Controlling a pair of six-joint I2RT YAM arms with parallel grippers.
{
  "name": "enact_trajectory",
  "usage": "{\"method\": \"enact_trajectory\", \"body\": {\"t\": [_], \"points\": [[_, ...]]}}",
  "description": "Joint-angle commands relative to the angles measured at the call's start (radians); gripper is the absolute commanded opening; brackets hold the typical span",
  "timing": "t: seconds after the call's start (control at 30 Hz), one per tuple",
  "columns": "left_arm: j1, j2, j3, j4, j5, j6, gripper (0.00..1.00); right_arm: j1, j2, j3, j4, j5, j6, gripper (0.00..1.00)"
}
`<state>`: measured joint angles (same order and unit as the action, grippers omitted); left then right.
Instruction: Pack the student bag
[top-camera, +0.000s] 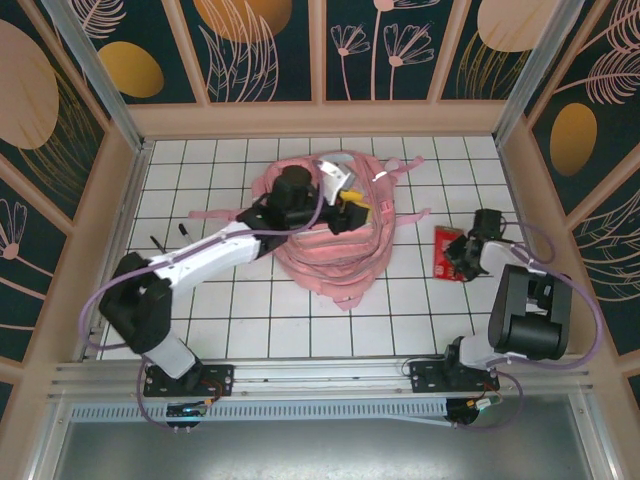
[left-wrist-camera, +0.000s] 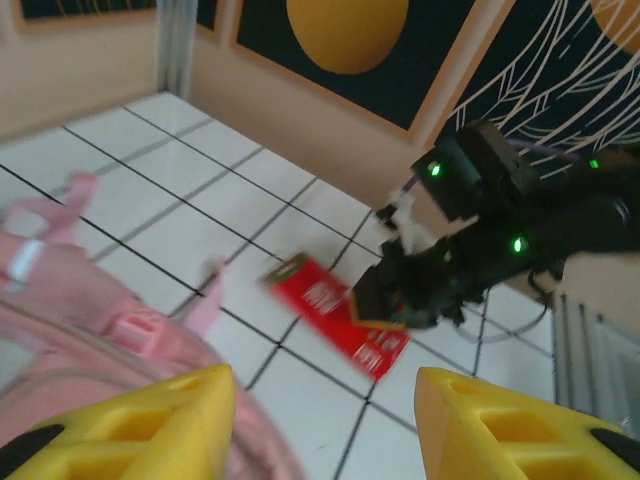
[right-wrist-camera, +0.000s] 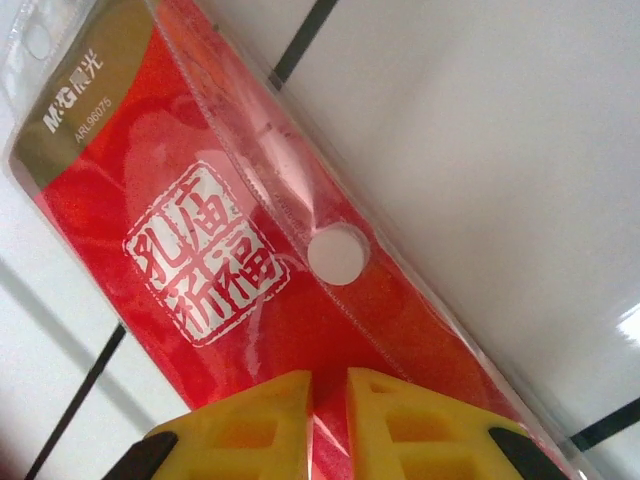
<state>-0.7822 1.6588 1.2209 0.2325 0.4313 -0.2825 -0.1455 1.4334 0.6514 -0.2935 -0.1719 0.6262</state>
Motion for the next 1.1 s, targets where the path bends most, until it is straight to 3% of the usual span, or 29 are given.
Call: {"method": "enact_trajectory", "body": {"t": [0.0,0.07,0.17,0.23,0.3,0.4,0.47,0.63,0.77,1.07], "points": [[-0.052,0.094,0.012,0.023,-0.065,-0.241,0.5,0.118,-0.065,-0.069,-0.07,-0.098,0.162,0.19],[-0.096,0.138,0.04,0.009,-0.084,-0.251,0.51,0.196,-0.112,-0.099,-0.047,-0.141,0.245,0.21],[-0.126,0.21,0.092,-0.077,-0.11,-0.303,0.51,0.237,-0.18,-0.085,-0.07,-0.165,0.265,0.33],[-0.149,0.253,0.128,-0.16,-0.162,-0.308,0.47,0.21,-0.213,-0.038,-0.134,-0.111,0.198,0.41],[-0.202,0.301,0.199,-0.276,-0.217,-0.188,0.48,0.147,-0.233,0.007,-0.194,-0.071,0.096,0.47],[-0.235,0.355,0.226,-0.29,-0.217,-0.167,0.47,0.017,-0.258,-0.004,-0.2,-0.116,0.005,0.5],[-0.237,0.397,0.243,-0.27,-0.195,-0.173,0.44,-0.057,-0.264,-0.051,-0.164,-0.169,-0.023,0.51],[-0.239,0.558,0.417,-0.384,-0.17,-0.138,0.38,-0.103,-0.22,-0.115,-0.07,-0.214,-0.103,0.5],[-0.239,0.658,0.535,-0.48,-0.151,-0.125,0.34,-0.109,-0.185,-0.108,-0.01,-0.303,-0.171,0.46],[-0.239,0.828,0.699,-0.676,-0.198,-0.103,0.15,-0.109,-0.083,-0.108,0.026,-0.331,-0.238,0.41]]}}
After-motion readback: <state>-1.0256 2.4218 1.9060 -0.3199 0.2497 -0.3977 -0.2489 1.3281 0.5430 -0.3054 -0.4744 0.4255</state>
